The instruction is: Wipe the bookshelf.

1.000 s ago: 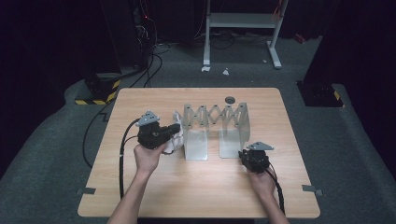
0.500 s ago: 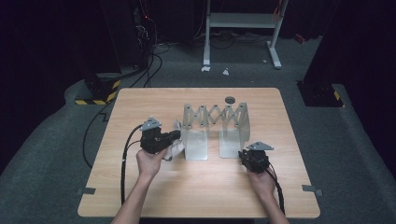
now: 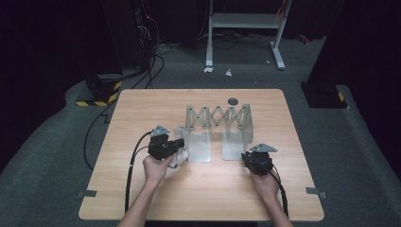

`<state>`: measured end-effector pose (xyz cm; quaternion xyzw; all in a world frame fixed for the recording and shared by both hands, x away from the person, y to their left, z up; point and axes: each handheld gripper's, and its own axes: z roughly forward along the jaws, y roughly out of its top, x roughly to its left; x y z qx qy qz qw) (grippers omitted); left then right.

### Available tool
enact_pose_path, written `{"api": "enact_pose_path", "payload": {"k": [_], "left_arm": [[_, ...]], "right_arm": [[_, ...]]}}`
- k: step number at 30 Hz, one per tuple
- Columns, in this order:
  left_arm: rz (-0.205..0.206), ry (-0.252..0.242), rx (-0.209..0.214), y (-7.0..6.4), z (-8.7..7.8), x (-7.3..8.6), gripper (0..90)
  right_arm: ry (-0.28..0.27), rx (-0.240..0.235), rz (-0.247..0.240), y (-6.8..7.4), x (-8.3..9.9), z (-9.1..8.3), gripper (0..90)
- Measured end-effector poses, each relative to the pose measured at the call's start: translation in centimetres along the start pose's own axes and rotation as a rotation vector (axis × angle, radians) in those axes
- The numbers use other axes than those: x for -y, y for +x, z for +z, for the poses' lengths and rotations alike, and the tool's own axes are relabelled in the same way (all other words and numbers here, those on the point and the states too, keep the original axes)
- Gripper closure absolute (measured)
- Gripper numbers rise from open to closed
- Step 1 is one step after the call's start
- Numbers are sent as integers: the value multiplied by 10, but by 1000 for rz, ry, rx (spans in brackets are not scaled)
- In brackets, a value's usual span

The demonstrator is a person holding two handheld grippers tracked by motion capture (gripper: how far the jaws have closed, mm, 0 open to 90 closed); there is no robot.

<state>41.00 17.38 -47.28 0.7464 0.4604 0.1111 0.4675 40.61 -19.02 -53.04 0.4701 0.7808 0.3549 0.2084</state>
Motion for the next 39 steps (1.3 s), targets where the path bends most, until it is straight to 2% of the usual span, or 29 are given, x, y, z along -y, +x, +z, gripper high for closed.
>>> {"api": "enact_pose_path", "payload": {"k": [3, 16, 18, 21, 24, 39], "left_arm": [[-12, 14, -2, 2, 7, 5, 866], [15, 114, -57, 8, 33, 22, 866], [6, 120, -55, 9, 35, 24, 866], [1, 111, -48, 9, 33, 21, 866], [-5, 76, -38, 8, 24, 13, 866], [58, -93, 16, -8, -29, -42, 867]], "right_arm": [[0, -1, 2, 0, 0, 0, 763], [1, -2, 2, 0, 0, 0, 763], [0, -4, 2, 0, 0, 0, 763], [0, -5, 2, -1, 0, 0, 763], [0, -6, 1, -1, 0, 0, 762], [1, -4, 3, 0, 0, 0, 762]]}}
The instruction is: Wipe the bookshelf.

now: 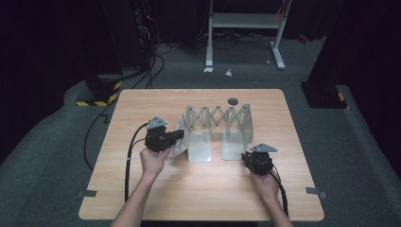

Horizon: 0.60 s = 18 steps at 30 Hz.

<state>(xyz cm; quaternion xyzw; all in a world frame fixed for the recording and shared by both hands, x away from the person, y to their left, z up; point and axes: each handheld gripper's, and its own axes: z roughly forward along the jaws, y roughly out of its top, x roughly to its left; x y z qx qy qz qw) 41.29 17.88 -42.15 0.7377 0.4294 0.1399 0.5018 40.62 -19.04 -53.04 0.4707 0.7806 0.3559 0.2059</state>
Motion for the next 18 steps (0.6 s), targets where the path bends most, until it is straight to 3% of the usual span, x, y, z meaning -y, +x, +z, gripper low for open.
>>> {"api": "enact_pose_path", "payload": {"k": [8, 18], "left_arm": [[31, -52, 20, -7, -13, -24, 868], [12, -55, 19, -1, -7, -29, 868]], "right_arm": [[0, 2, -3, 0, 0, 0, 762], [-1, 0, -2, 0, 0, 0, 762]]}}
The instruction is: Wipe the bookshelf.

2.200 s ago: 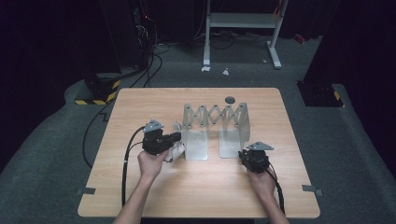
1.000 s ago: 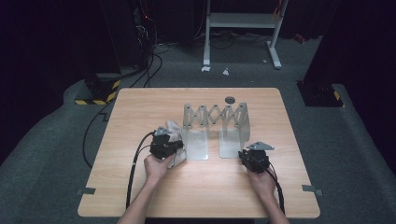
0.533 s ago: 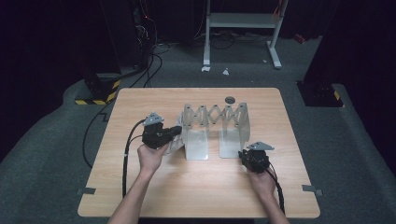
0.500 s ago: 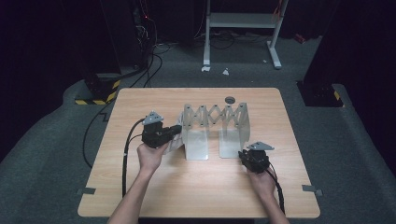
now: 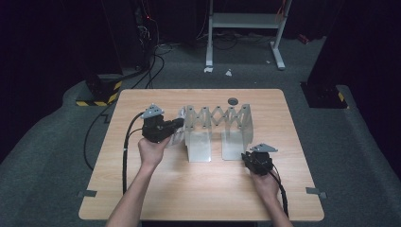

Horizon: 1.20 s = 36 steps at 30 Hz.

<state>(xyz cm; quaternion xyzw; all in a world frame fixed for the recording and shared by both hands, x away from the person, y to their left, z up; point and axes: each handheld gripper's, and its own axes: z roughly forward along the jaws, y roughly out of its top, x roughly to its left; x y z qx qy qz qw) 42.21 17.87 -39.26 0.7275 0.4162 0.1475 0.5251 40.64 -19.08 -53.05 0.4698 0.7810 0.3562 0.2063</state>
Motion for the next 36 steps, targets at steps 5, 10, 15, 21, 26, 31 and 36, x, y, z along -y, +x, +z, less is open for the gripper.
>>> {"api": "enact_pose_path", "payload": {"k": [5, 10, 15, 21, 26, 31, 36], "left_arm": [[-7, 19, -9, 3, 6, 5, 867], [-8, 50, -21, 6, 14, 13, 867], [-22, 76, -26, 9, 22, 22, 868], [-31, 99, -33, 12, 28, 30, 867], [-54, 115, -32, 17, 36, 39, 867], [-62, 135, -38, 20, 43, 45, 867], [-73, 156, -40, 24, 51, 52, 867]], "right_arm": [[0, -1, 2, 0, 0, 0, 762], [0, -2, 2, 0, 0, 0, 762], [0, -1, 2, 0, 0, 0, 762], [0, -1, 1, 0, 0, 0, 762], [0, -1, 2, 0, 0, 0, 762], [0, -2, 4, 0, 0, 0, 762], [0, -2, 4, 0, 0, 0, 762]]}}
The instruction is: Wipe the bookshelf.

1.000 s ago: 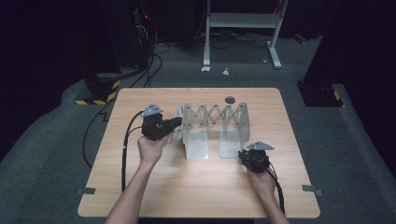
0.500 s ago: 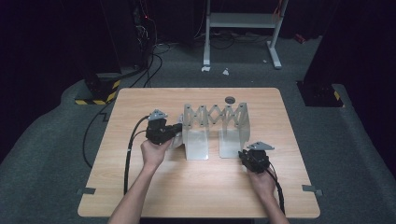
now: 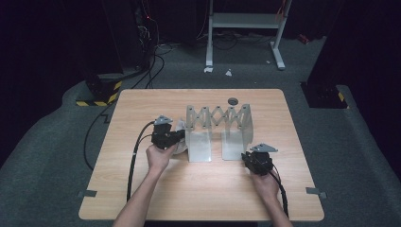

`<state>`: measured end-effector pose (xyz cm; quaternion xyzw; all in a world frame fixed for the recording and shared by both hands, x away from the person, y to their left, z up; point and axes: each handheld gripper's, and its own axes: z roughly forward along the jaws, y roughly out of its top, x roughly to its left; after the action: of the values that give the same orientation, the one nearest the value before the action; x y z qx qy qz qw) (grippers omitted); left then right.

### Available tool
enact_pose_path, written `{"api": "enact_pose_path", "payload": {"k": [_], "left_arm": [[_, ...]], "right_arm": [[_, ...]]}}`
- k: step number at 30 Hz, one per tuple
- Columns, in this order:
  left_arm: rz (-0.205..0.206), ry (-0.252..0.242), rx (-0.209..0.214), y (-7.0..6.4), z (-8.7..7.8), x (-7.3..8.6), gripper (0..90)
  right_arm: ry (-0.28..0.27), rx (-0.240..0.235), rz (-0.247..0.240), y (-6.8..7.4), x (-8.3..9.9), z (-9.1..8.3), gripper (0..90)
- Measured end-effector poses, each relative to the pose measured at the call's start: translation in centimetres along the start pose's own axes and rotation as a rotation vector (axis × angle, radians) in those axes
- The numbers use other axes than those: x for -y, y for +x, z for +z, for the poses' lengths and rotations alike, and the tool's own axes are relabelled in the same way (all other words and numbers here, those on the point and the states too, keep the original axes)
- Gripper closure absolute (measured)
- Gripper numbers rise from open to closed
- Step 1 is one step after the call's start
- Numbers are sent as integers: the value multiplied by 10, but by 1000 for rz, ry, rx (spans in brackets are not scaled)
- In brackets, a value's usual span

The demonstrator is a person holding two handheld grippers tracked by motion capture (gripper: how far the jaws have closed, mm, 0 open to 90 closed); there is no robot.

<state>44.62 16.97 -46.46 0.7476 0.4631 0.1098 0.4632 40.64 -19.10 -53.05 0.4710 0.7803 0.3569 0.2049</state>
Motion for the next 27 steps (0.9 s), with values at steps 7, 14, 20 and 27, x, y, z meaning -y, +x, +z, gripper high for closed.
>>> {"api": "enact_pose_path", "payload": {"k": [7, 14, 20, 27], "left_arm": [[-10, 44, -17, 6, 14, 12, 867], [-17, 61, -21, 9, 20, 14, 867], [-17, 4, -2, 5, 3, 4, 867], [35, -82, 21, -8, -28, -26, 868]], "right_arm": [[0, 0, 0, 0, 0, 0, 762], [0, 1, -1, 0, 0, 0, 762], [0, 2, -1, 0, 0, 0, 762], [0, 2, -2, 0, 0, 0, 762]]}}
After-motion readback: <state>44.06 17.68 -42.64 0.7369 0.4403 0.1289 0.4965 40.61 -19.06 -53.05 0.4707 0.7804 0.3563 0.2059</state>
